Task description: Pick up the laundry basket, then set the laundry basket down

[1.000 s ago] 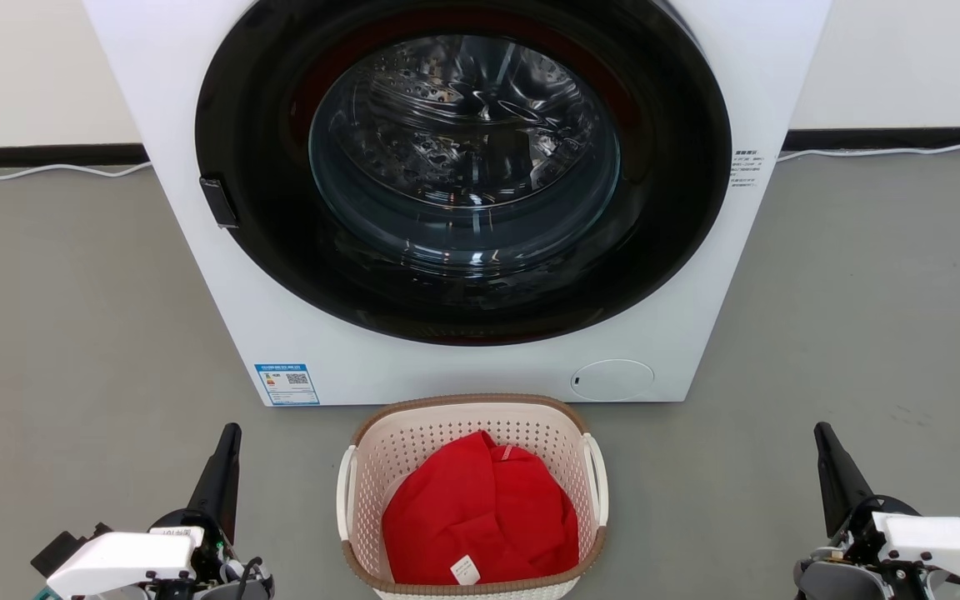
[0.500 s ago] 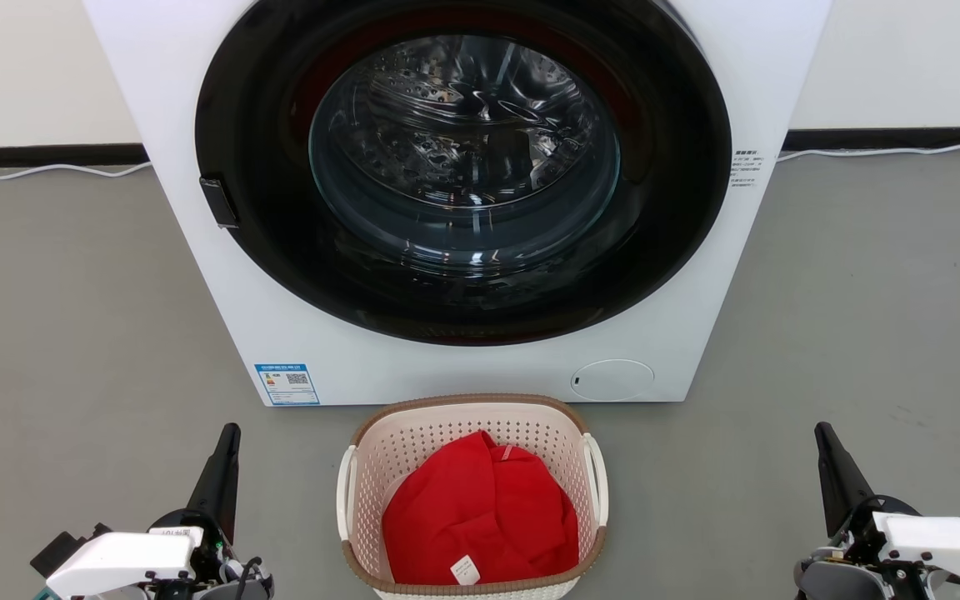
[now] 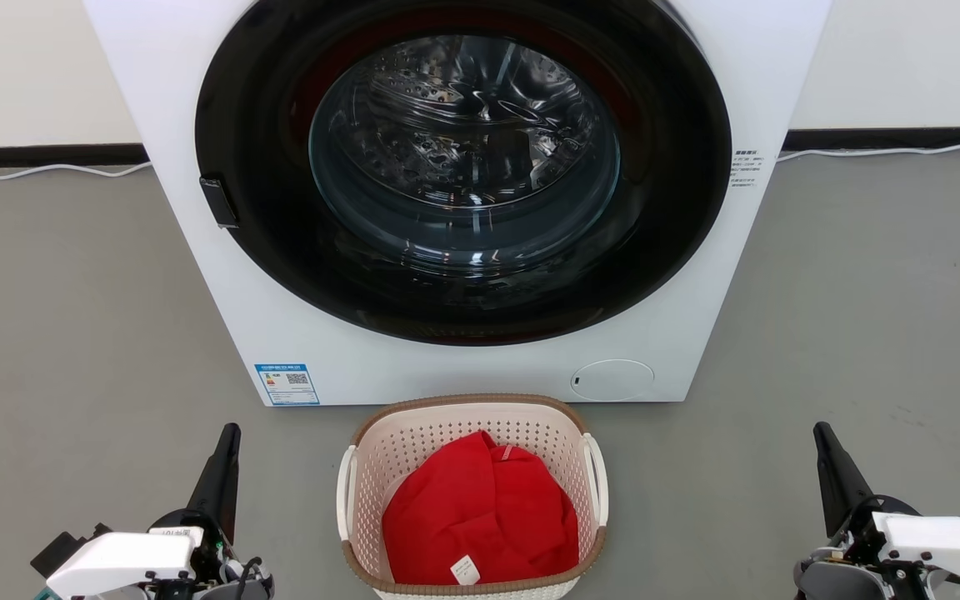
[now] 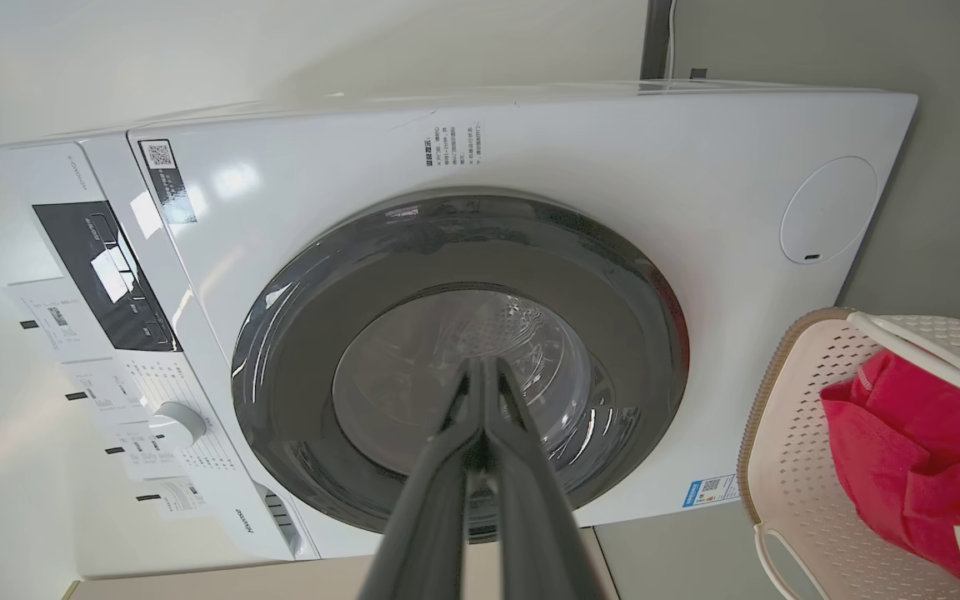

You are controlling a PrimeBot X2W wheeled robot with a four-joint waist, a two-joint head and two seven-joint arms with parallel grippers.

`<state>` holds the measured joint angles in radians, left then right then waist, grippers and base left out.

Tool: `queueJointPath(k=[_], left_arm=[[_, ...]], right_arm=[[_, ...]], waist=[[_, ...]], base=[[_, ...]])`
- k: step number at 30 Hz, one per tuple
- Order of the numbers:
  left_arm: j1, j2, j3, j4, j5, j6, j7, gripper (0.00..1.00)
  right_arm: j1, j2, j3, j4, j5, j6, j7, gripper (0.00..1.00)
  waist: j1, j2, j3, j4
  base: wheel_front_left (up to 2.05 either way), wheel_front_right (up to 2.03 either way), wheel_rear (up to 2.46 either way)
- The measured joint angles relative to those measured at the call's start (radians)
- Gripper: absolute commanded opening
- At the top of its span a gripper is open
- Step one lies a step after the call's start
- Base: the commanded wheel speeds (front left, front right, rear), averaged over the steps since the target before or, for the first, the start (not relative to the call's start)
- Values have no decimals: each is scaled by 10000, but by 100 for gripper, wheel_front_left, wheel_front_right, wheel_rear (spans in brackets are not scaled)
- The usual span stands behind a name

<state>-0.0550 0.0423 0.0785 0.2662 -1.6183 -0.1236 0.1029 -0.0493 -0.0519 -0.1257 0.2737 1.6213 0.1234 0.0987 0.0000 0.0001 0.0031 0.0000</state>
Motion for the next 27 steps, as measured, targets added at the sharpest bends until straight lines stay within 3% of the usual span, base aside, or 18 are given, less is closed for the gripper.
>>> queueJointPath(k=[27], left_arm=[[0,-10,13,2,15,0,27,0]], right_arm=[[-1,10,-15,0,-6,0,25,0]], waist=[[0,0,0,0]], base=[[0,0,0]])
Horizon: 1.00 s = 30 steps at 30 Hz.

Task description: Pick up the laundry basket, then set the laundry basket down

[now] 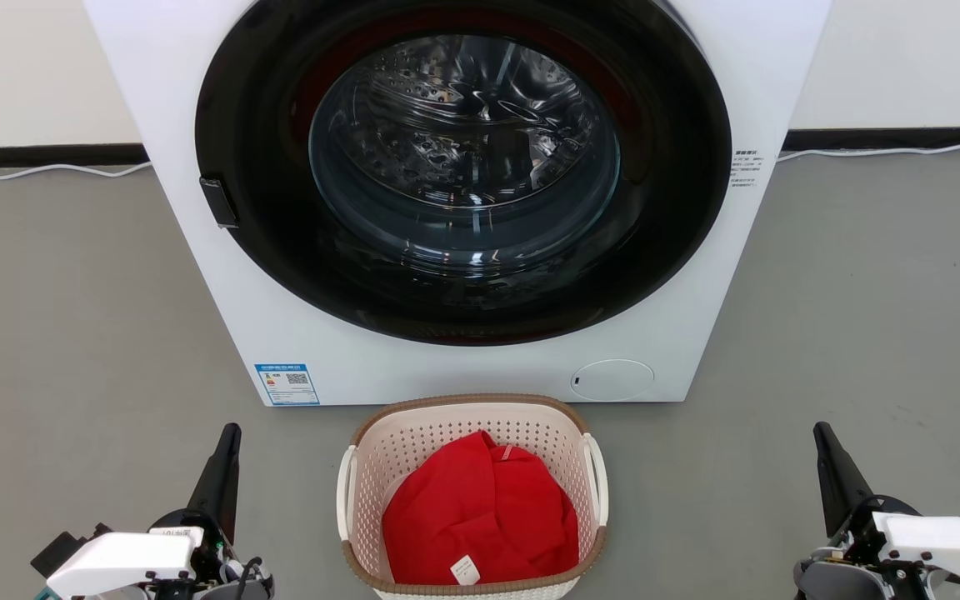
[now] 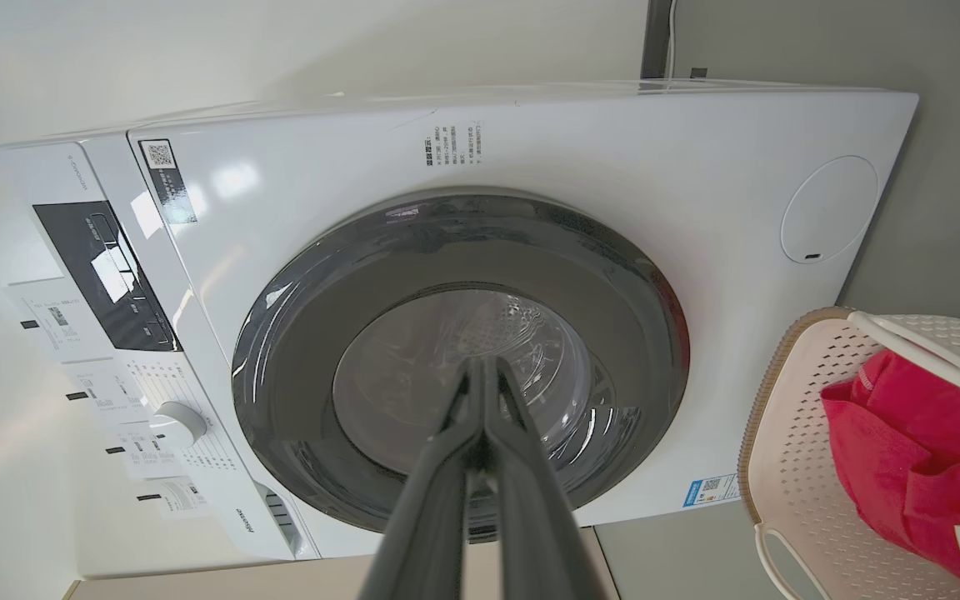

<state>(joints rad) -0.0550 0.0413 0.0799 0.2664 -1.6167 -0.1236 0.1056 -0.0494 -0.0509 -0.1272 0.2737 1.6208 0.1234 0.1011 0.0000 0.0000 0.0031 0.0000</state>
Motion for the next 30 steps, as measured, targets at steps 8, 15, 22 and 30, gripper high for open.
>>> queueJointPath(k=[8,15,22,30], left_arm=[[0,-4,6,0,0,0,0,0],[0,-6,10,0,0,0,0,0],[0,-8,12,0,0,0,0,0],[0,-8,17,0,0,0,0,0]], right_arm=[[-1,4,-4,0,0,0,2,0],[-1,12,-12,0,0,0,2,0],[-2,15,-15,0,-2,0,2,0],[-2,17,-19,0,-2,0,4,0]], waist=[[0,0,0,0],[0,0,0,0],[0,0,0,0],[0,0,0,0]], base=[[0,0,0],[0,0,0],[0,0,0],[0,0,0]])
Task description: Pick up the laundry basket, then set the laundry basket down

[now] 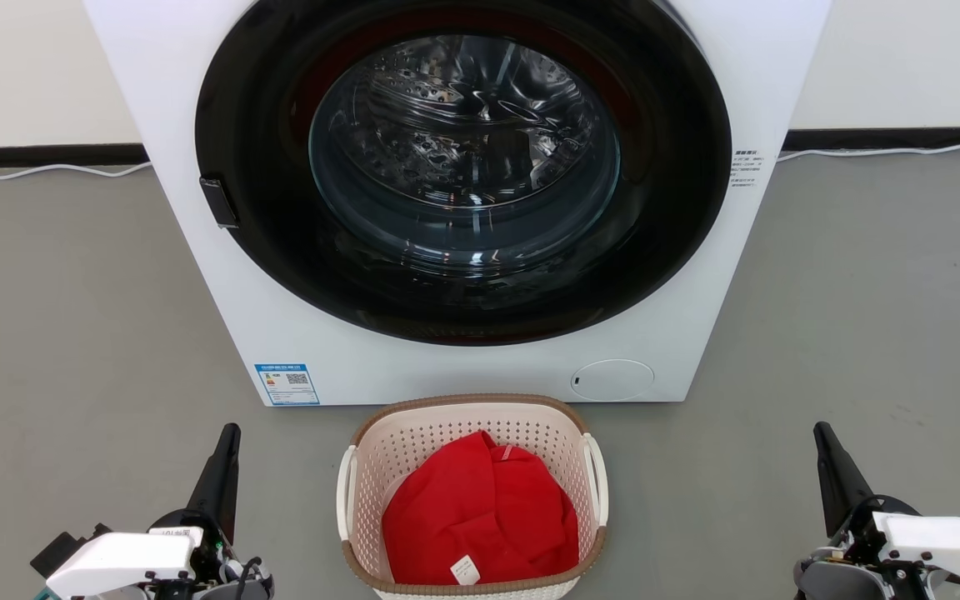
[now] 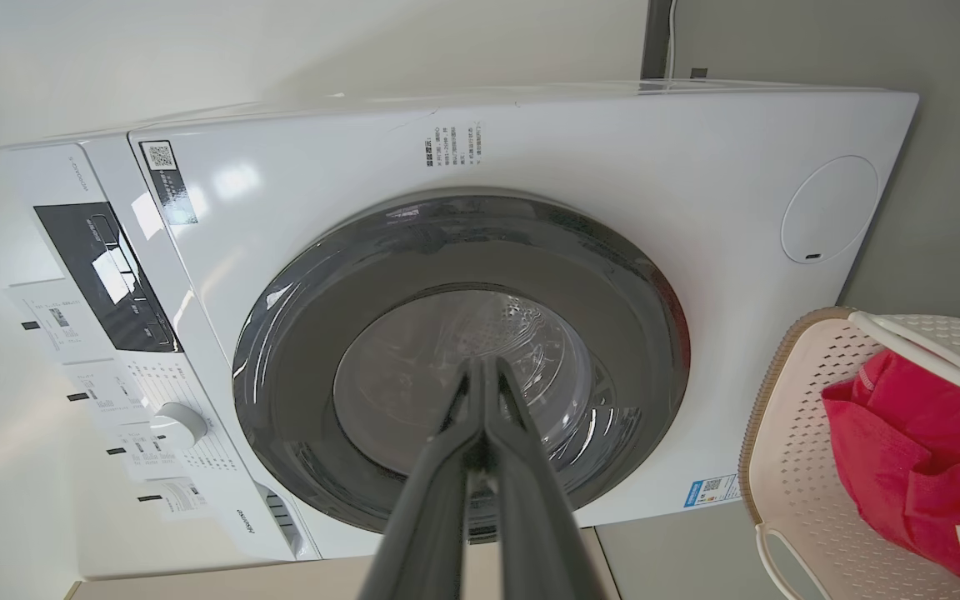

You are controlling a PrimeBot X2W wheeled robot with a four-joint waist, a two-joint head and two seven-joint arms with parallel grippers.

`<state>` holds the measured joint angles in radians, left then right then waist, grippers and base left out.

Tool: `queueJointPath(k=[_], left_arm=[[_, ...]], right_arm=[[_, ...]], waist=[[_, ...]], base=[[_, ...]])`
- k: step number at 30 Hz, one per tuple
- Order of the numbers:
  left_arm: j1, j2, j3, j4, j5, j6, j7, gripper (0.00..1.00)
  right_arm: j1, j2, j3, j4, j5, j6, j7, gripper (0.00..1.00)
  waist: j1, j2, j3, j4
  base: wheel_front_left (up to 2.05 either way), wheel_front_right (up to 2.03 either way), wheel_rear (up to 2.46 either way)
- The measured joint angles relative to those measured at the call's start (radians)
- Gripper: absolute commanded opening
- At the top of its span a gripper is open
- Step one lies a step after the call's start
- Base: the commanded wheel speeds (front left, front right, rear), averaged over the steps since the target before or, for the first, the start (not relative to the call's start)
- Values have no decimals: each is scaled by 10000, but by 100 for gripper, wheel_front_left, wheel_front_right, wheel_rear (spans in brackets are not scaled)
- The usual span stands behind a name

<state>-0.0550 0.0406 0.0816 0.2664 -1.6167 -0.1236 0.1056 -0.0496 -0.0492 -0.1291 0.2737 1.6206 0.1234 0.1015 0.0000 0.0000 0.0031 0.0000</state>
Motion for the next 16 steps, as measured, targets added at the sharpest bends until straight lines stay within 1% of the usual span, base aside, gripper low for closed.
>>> queueJointPath(k=[16], left_arm=[[0,-2,8,0,29,0,2,0]], right_arm=[[-1,2,-6,0,-23,0,8,0]], waist=[[0,0,0,0]], base=[[0,0,0]])
